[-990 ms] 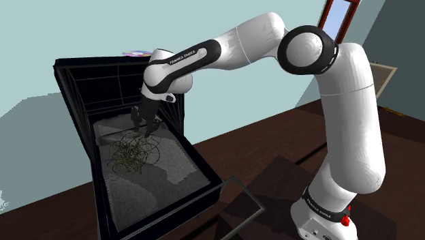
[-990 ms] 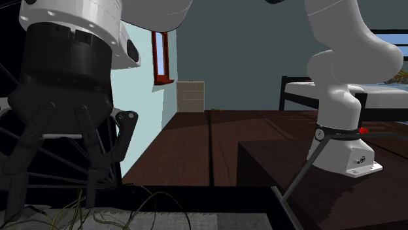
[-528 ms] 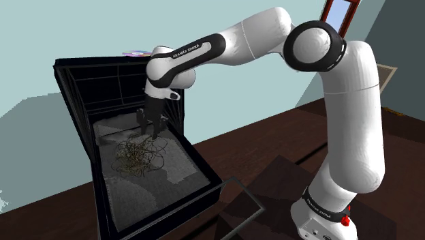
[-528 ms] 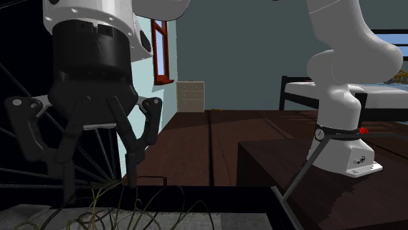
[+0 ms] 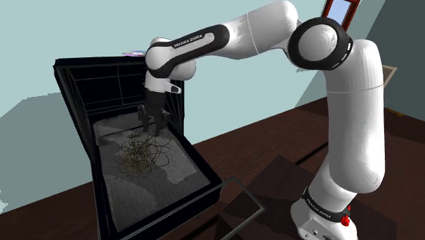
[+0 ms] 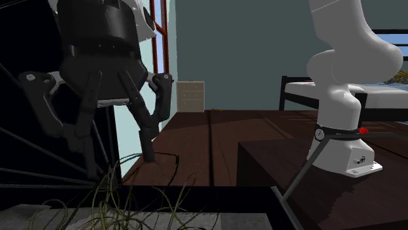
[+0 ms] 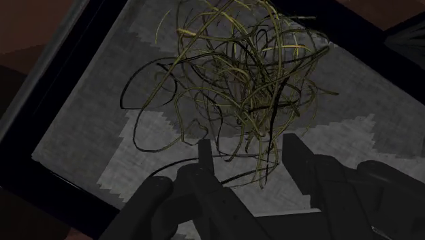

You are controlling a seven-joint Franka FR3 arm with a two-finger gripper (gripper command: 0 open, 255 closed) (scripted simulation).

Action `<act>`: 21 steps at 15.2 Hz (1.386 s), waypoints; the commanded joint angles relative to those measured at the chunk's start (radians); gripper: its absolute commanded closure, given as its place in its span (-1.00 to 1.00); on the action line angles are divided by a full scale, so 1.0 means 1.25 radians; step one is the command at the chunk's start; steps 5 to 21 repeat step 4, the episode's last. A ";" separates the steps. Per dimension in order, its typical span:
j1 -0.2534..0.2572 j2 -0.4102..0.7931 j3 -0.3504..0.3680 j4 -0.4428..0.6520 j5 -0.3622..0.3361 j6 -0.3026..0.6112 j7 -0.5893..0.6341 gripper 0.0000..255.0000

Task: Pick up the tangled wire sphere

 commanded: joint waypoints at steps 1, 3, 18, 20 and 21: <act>-0.002 -0.016 0.001 0.040 -0.002 -0.017 0.002 1.00; -0.002 -0.020 0.001 0.047 -0.002 -0.028 0.004 1.00; -0.002 -0.020 0.001 0.047 -0.002 -0.028 0.004 1.00; -0.002 -0.020 0.001 0.047 -0.002 -0.028 0.004 1.00; -0.002 -0.020 0.001 0.047 -0.002 -0.028 0.004 1.00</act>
